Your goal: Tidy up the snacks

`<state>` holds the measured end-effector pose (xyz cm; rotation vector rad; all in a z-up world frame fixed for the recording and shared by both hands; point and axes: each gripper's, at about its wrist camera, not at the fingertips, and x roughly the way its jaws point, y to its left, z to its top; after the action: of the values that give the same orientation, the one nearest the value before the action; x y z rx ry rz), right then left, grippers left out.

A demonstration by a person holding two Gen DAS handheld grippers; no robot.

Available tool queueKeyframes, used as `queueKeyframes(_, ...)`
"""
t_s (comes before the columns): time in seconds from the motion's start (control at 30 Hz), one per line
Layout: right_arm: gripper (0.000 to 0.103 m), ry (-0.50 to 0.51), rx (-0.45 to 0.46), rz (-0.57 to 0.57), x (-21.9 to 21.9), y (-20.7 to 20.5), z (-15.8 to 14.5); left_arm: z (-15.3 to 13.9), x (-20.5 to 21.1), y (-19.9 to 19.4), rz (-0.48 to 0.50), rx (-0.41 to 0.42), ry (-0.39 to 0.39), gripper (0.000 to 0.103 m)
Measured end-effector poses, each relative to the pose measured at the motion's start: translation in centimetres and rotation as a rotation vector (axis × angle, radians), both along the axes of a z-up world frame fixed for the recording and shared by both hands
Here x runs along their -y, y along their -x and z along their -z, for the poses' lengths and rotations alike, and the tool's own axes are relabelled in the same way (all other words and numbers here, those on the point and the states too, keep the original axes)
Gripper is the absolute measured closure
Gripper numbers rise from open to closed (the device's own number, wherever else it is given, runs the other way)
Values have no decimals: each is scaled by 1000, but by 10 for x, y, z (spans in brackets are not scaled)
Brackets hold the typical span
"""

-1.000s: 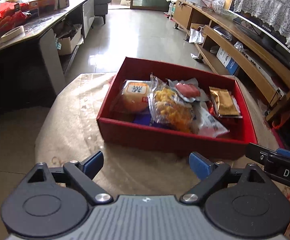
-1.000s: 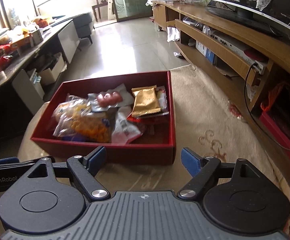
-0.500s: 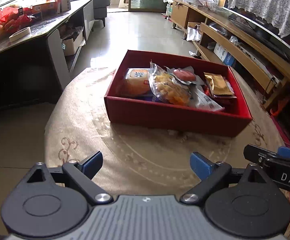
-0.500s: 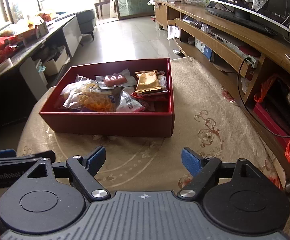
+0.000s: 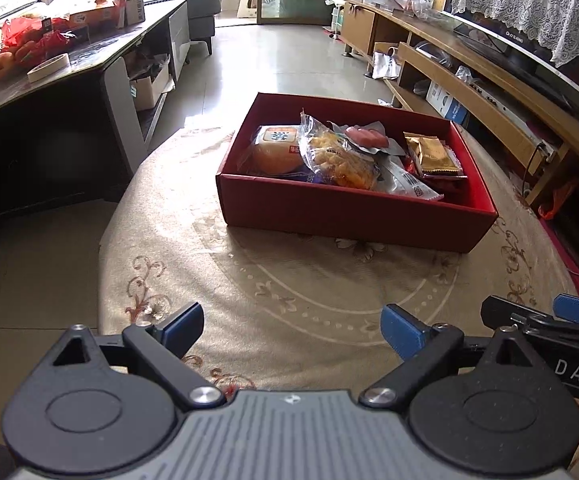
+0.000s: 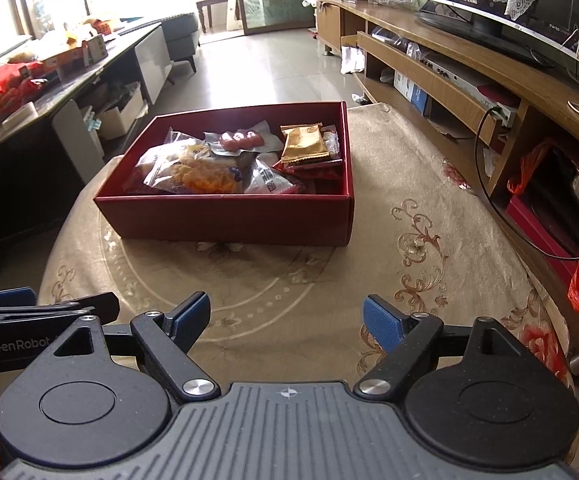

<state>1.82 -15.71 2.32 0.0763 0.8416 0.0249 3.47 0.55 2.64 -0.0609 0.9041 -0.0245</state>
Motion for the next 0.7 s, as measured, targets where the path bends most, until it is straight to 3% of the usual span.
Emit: queueKeyframes(0.7,15,8,-4,-20,-4,10,2,-2,1,14,-1,21,-40,11)
